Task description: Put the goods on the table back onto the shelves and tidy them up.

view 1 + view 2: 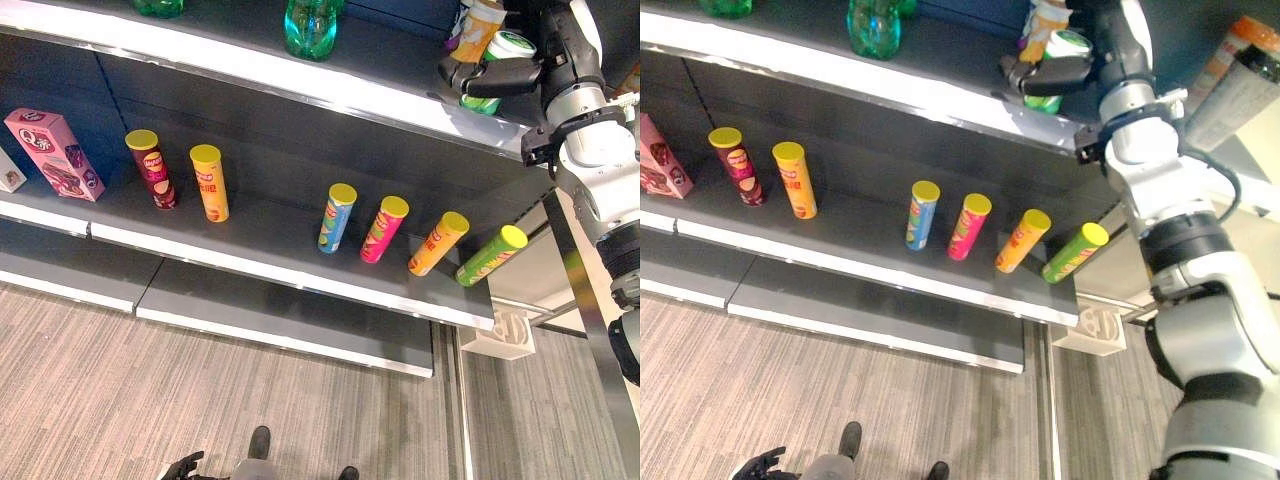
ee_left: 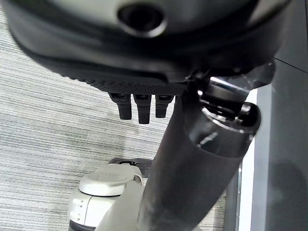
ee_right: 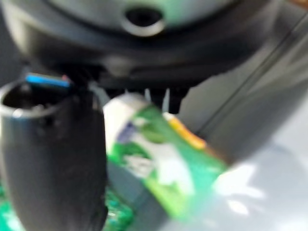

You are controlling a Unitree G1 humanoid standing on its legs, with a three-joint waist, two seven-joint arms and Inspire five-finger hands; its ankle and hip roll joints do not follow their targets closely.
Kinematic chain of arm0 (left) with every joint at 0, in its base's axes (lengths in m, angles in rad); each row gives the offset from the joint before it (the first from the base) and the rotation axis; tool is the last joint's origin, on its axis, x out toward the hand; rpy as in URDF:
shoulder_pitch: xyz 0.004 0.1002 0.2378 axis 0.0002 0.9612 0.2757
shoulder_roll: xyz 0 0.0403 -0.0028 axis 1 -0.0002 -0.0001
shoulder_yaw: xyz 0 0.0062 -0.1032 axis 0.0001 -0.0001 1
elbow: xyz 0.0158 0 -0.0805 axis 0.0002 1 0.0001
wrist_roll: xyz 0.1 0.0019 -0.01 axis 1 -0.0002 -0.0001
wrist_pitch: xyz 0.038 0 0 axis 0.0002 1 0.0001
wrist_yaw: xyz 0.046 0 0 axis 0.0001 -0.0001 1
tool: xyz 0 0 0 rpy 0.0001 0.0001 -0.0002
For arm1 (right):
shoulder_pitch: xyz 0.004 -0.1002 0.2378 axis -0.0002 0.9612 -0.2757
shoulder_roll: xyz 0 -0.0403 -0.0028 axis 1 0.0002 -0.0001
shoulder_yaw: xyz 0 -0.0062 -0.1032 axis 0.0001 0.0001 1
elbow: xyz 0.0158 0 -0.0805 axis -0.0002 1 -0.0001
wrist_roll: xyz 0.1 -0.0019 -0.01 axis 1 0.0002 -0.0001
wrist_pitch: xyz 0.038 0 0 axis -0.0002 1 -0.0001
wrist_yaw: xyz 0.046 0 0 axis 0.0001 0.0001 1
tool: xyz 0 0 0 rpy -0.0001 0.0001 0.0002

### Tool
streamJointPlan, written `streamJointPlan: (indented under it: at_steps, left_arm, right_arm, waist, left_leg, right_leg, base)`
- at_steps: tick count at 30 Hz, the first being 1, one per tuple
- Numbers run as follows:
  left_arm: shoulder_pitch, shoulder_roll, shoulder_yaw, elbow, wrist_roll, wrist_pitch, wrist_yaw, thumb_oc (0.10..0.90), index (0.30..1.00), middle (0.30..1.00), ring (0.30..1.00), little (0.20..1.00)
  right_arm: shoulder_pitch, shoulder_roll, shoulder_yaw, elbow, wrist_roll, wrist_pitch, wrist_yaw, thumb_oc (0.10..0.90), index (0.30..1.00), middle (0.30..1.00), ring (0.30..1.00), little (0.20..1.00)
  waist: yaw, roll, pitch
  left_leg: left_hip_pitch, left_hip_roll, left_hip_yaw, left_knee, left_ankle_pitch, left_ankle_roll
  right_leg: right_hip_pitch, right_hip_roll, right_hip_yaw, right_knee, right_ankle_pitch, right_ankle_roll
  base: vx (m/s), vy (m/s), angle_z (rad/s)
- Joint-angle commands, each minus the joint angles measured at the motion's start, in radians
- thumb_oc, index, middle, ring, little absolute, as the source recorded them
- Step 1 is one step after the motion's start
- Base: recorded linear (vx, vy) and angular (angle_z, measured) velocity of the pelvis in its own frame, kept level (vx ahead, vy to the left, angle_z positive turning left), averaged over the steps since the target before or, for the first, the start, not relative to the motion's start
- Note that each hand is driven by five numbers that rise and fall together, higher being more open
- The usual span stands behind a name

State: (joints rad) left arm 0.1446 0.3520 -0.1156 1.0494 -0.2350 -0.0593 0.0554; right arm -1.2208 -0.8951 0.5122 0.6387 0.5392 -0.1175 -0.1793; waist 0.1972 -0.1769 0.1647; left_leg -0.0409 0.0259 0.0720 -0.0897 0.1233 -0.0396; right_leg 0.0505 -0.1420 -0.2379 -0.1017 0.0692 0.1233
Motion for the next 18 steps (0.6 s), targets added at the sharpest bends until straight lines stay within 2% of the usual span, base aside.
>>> streamJointPlan:
  at_steps: [1, 6, 8, 11, 13, 14, 18]
  left_arm:
    - [-0.031, 0.035, -0.036, 0.015, -0.004, -0.012, 0.013, 0.800, 0.900, 0.900, 0.900, 0.900]
    - [-0.027, 0.031, -0.034, 0.014, 0.005, -0.007, 0.008, 0.800, 0.900, 0.900, 0.900, 0.900]
    - [-0.028, 0.029, -0.032, 0.018, 0.017, -0.004, 0.008, 0.800, 0.900, 0.900, 0.900, 0.900]
    - [-0.026, 0.020, -0.027, 0.011, 0.023, 0.000, 0.006, 0.800, 0.900, 0.900, 0.900, 0.900]
    - [-0.019, 0.011, -0.025, 0.010, 0.042, 0.004, 0.002, 0.800, 0.900, 0.900, 0.900, 0.900]
    - [-0.013, 0.003, -0.021, 0.010, 0.060, 0.007, -0.005, 0.800, 0.900, 0.900, 0.900, 0.900]
    - [-0.015, -0.009, -0.020, 0.000, 0.080, 0.005, -0.012, 0.800, 0.900, 0.900, 0.900, 0.900]
  right_arm:
    - [-0.111, -0.120, -0.050, -0.061, 0.049, -0.108, -0.083, 0.800, 0.900, 0.900, 0.900, 0.900]
    - [-0.080, -0.124, -0.075, -0.096, 0.058, -0.111, -0.082, 0.800, 0.900, 0.900, 0.900, 0.900]
    - [-0.031, -0.129, -0.122, -0.156, 0.091, -0.127, -0.074, 0.800, 0.900, 0.900, 0.900, 0.900]
    - [0.054, -0.152, -0.223, -0.285, 0.132, -0.174, -0.083, 0.800, 0.900, 0.900, 0.900, 0.900]
    - [0.157, -0.164, -0.347, -0.438, 0.134, -0.216, -0.100, 0.800, 0.900, 0.900, 0.900, 0.900]
    - [0.235, -0.163, -0.447, -0.551, 0.124, -0.252, -0.104, 0.800, 0.900, 0.900, 0.900, 0.900]
    - [0.352, -0.141, -0.581, -0.697, 0.117, -0.295, -0.106, 0.800, 0.900, 0.900, 0.900, 0.900]
  waist:
    - [0.017, -0.018, -0.010]
    - [0.008, -0.003, -0.019]
    - [-0.002, 0.009, -0.024]
    - [-0.025, 0.032, -0.033]
    - [-0.052, 0.056, -0.046]
    - [-0.077, 0.079, -0.055]
    - [-0.117, 0.111, -0.064]
  left_leg:
    - [0.039, 0.002, -0.039, 0.002, -0.123, -0.030]
    - [0.046, 0.002, -0.038, 0.002, -0.126, -0.029]
    - [0.053, 0.004, -0.035, 0.002, -0.128, -0.031]
    - [0.059, 0.007, -0.028, 0.002, -0.132, -0.033]
    - [0.066, 0.015, -0.009, 0.002, -0.136, -0.035]
    - [0.078, 0.022, 0.010, 0.002, -0.139, -0.038]
    - [0.087, 0.035, 0.040, 0.002, -0.140, -0.044]
  right_leg:
    - [0.089, -0.004, -0.039, 0.016, -0.067, 0.063]
    - [0.095, -0.005, -0.042, 0.016, -0.069, 0.062]
    - [0.100, -0.005, -0.044, 0.015, -0.070, 0.061]
    - [0.098, -0.006, -0.040, 0.015, -0.070, 0.060]
    - [0.094, -0.006, -0.032, 0.014, -0.071, 0.061]
    - [0.091, -0.006, -0.023, 0.014, -0.075, 0.062]
    - [0.084, -0.004, -0.010, 0.014, -0.077, 0.061]
  base:
    - [0.00, 0.000, 0.00]
    - [0.00, 0.000, 0.00]
    - [0.00, 0.000, 0.00]
    - [0.00, -0.007, -0.01]
    - [-0.01, -0.044, -0.20]
    - [0.00, -0.053, -0.27]
    - [-0.02, -0.044, -0.28]
